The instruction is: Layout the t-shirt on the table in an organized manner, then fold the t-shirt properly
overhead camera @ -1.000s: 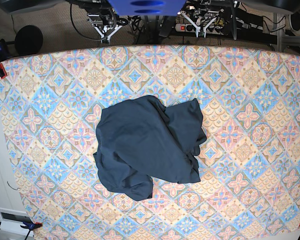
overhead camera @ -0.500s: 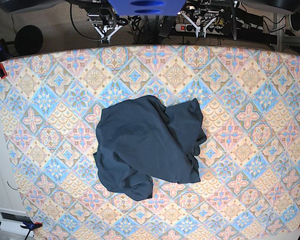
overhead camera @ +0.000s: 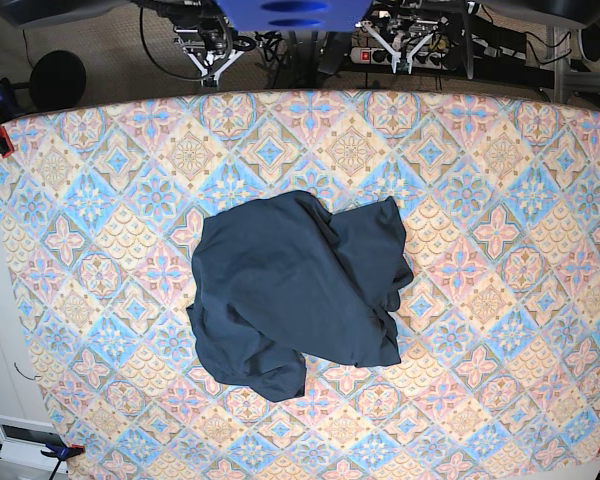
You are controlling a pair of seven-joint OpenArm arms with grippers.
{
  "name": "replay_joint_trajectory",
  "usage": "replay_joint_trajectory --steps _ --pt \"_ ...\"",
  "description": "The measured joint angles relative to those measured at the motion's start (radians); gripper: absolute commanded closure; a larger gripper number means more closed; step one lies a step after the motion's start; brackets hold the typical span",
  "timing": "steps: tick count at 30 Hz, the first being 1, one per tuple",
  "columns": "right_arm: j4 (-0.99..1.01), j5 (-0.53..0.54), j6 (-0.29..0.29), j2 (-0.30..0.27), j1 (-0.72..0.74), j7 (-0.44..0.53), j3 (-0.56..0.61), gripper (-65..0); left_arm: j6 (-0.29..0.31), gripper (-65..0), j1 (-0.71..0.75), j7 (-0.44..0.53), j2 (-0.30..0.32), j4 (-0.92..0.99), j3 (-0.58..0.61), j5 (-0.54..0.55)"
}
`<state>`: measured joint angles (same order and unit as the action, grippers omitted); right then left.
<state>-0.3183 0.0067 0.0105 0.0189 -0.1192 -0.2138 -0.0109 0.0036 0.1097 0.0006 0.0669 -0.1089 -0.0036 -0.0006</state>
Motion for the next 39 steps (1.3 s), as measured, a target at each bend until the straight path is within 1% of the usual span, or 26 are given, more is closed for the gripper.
replay_joint_trajectory --steps 2,4,7,10,11,12,14,16,17,19,21,23,27,28,29,30,31,33,36,39 --pt "-0.014 0.000 0.000 0.000 -0.024 0.005 0.000 -0.3 0.000 0.0 0.013 0.001 0.003 0.000 0.000 0.000" --pt "-0.016 0.000 0.003 -0.003 -0.056 0.005 0.005 -0.3 0.010 0.0 0.032 0.006 0.021 -0.005 0.000 0.000" --pt "-0.016 0.000 0.003 -0.003 -0.104 -0.003 0.005 -0.2 0.000 0.0 0.059 0.005 0.054 -0.005 0.000 0.000" --pt "-0.112 -0.003 0.007 -0.012 -0.184 -0.008 0.007 0.0 0.000 0.0 0.106 0.002 0.098 -0.039 0.000 0.000" --pt "-0.163 -0.003 0.017 -0.028 -0.211 -0.010 0.008 0.0 0.000 0.0 0.132 0.009 0.109 -0.071 0.000 -0.001" --pt "-0.209 -0.004 0.012 -0.047 -0.234 -0.014 0.007 0.0 0.000 0.0 0.158 0.005 0.117 -0.105 0.000 -0.002" --pt "-0.290 -0.001 0.002 -0.090 -0.274 0.002 0.004 0.0 0.000 0.0 0.214 0.003 0.137 -0.186 0.000 0.003" --pt "-0.353 -0.006 -0.022 -0.111 -0.311 0.005 -0.003 0.0 0.000 0.0 0.274 0.005 0.153 -0.268 0.000 0.004" --pt "-0.377 -0.003 -0.017 -0.110 -0.329 0.001 -0.004 0.0 0.000 0.0 0.302 -0.003 0.161 -0.308 0.000 0.004" --pt "-0.416 -0.001 0.005 -0.088 -0.375 0.000 0.000 0.0 0.003 0.0 0.361 -0.006 0.175 -0.395 -0.001 0.005" --pt "-0.468 0.000 0.014 -0.068 -0.427 -0.013 -0.005 0.0 -0.001 0.0 0.414 -0.005 0.186 -0.479 -0.001 0.005" --pt "-0.548 -0.001 0.021 -0.058 -0.489 -0.024 -0.064 0.0 0.006 0.0 0.485 -0.007 0.208 -0.584 -0.001 0.005" --pt "-0.736 -0.003 -0.005 -0.098 -0.580 -0.007 -0.137 0.0 -0.003 0.0 0.626 0.002 0.233 -0.798 -0.006 0.010" --pt "-0.778 -0.006 -0.014 -0.105 -0.597 -0.010 -0.145 0.0 -0.003 0.0 0.657 -0.010 0.235 -0.842 -0.006 0.026" --pt "-0.822 -0.004 -0.010 -0.103 -0.616 -0.011 -0.153 0.0 0.001 0.0 0.691 -0.019 0.240 -0.890 -0.003 0.047" --pt "-0.858 -0.002 -0.004 -0.096 -0.636 -0.004 -0.160 0.0 0.014 0.0 0.723 -0.013 0.248 -0.939 0.002 0.073" --pt "-0.895 -0.001 0.016 -0.084 -0.657 -0.016 -0.171 0.0 0.016 0.0 0.752 -0.008 0.260 -0.986 0.003 0.112" --pt "-0.958 -0.003 0.016 -0.068 -0.698 -0.024 -0.188 0.0 0.000 0.0 0.804 -0.013 0.291 -1.076 0.000 0.188" --pt "-1.064 -0.001 0.002 -0.081 -0.761 -0.022 -0.213 0.0 -0.001 0.0 0.898 -0.011 0.354 -1.223 -0.006 0.261" --pt "-1.176 -0.005 0.002 -0.090 -0.806 -0.022 -0.242 0.0 -0.013 0.0 0.989 -0.020 0.386 -1.362 -0.007 0.321"
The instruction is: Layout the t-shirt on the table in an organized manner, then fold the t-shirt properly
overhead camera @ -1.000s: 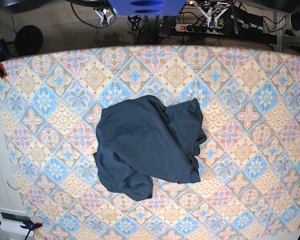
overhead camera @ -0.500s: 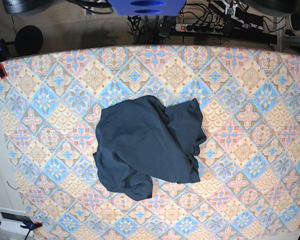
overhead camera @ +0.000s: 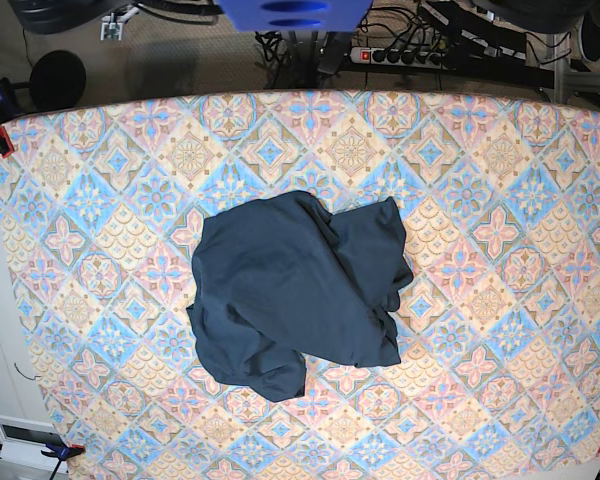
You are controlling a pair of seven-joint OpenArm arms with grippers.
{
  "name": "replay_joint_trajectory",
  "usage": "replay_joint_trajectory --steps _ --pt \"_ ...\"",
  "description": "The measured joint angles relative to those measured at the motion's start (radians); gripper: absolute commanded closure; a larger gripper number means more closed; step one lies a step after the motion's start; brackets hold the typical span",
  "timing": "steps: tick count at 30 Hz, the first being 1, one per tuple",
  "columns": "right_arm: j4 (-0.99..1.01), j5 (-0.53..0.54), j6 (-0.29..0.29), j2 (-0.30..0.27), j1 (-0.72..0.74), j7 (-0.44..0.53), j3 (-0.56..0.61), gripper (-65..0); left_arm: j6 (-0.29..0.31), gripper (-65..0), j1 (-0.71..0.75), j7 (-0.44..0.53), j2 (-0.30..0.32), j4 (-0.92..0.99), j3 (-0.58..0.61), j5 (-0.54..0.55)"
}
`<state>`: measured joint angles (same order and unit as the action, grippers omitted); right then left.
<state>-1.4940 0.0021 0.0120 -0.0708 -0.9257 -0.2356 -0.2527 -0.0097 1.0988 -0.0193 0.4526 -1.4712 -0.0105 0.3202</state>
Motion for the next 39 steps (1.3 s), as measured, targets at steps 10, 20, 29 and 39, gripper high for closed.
replay_joint_trajectory --steps 10,20,29,39 --pt "-0.367 0.274 0.005 -0.024 -0.070 -0.198 -0.049 0.0 0.016 0.0 0.191 0.000 0.024 -0.463 -0.192 0.022" --pt "-0.461 0.351 -0.005 -0.140 0.001 -0.263 0.073 0.0 0.014 -0.2 0.066 -0.115 0.025 -0.571 -0.238 0.025" --pt "-0.468 0.358 0.000 -0.240 0.295 -0.260 0.455 0.0 0.013 -2.0 -0.209 -0.352 -0.019 -0.595 -0.233 0.025" --pt "-0.462 0.353 -0.001 -0.224 0.731 -0.515 0.741 -3.7 0.014 -17.8 -0.382 -0.524 -0.040 -0.594 -0.145 0.029"
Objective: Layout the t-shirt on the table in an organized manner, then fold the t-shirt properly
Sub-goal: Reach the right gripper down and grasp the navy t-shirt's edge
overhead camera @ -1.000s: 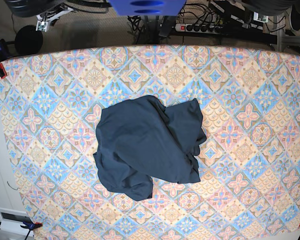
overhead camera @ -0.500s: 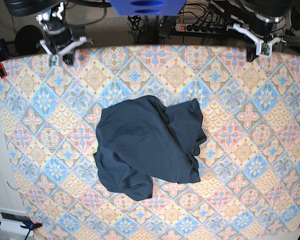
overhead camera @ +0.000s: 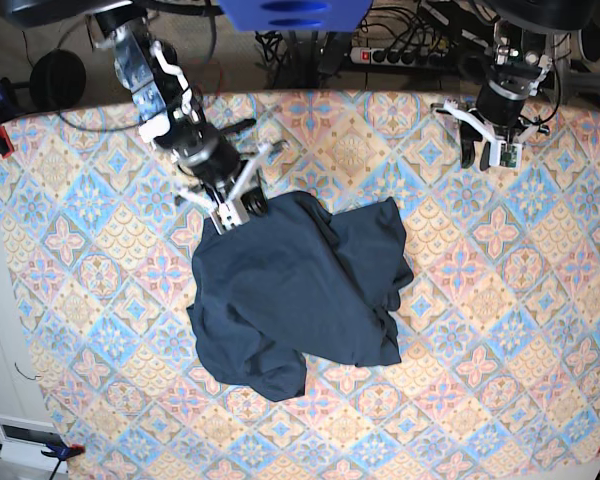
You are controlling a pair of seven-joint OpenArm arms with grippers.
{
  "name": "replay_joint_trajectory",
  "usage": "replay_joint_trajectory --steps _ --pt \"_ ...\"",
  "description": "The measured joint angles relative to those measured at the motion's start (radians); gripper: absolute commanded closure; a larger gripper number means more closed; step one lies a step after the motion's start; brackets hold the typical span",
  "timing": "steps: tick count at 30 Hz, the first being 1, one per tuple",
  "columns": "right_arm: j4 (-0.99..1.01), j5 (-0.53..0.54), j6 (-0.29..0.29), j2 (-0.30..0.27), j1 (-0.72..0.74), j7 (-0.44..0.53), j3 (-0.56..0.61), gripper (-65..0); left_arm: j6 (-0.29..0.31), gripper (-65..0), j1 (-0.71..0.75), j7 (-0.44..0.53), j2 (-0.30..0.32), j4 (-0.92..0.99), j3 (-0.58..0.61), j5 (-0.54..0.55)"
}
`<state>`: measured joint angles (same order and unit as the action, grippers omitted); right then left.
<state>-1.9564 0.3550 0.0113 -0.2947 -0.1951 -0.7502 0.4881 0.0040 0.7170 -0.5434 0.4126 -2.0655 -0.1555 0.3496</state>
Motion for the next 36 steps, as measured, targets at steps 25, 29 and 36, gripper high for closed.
replay_joint_trajectory --steps 25,29,36 --pt "0.375 -0.320 0.000 0.200 0.307 -0.125 0.272 -26.6 0.000 -18.5 -0.013 0.000 -0.033 0.000 0.002 -0.002" --pt "0.414 -0.318 0.002 0.206 0.307 -0.083 0.271 -26.3 -0.001 -18.5 -0.013 0.000 -0.033 0.000 0.002 -0.002" --pt "0.440 -0.322 -0.002 0.201 0.306 -0.080 0.266 0.0 -0.001 -18.5 -0.012 0.000 -0.033 0.000 0.002 -0.002"
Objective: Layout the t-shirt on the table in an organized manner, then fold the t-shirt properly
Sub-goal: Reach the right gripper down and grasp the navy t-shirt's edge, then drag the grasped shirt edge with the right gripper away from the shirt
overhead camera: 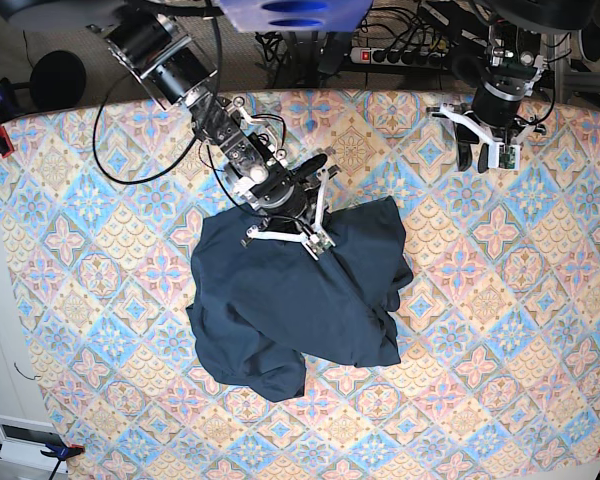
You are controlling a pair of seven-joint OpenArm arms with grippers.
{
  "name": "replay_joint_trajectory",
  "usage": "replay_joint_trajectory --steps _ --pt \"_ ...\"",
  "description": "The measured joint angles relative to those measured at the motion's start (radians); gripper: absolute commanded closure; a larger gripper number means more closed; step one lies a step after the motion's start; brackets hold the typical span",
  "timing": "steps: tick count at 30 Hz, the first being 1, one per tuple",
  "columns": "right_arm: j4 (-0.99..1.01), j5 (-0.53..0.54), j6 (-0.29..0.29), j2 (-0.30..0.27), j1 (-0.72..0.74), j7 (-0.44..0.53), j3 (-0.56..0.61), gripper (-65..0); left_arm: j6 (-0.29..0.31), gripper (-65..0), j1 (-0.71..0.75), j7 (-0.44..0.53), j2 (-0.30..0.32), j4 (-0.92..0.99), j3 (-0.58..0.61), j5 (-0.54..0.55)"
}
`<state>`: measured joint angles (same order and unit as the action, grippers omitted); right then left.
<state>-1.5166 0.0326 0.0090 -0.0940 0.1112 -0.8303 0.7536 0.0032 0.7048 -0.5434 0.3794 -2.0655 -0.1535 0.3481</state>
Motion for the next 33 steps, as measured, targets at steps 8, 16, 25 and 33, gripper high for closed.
replay_joint_trajectory --steps 8,16,25,33 --pt "-0.229 -0.003 -0.002 -0.013 -0.018 0.001 -0.135 -0.7 0.000 -18.5 -0.003 0.001 -0.003 0.000 0.000 0.000" --pt "-0.432 -0.003 -0.006 -0.136 -0.236 -0.010 -0.269 -0.7 0.004 -18.5 -0.009 0.000 -0.005 0.000 0.001 -0.003" --pt "-0.440 -0.003 -0.006 -0.189 -0.455 0.046 -0.677 -0.7 0.005 -18.5 -0.065 -0.003 -0.006 0.000 0.002 -0.002" --pt "-0.441 0.012 0.009 -0.166 -0.455 0.050 -1.006 -0.7 -0.005 -18.5 -0.138 -0.009 0.000 0.003 0.024 -0.004"
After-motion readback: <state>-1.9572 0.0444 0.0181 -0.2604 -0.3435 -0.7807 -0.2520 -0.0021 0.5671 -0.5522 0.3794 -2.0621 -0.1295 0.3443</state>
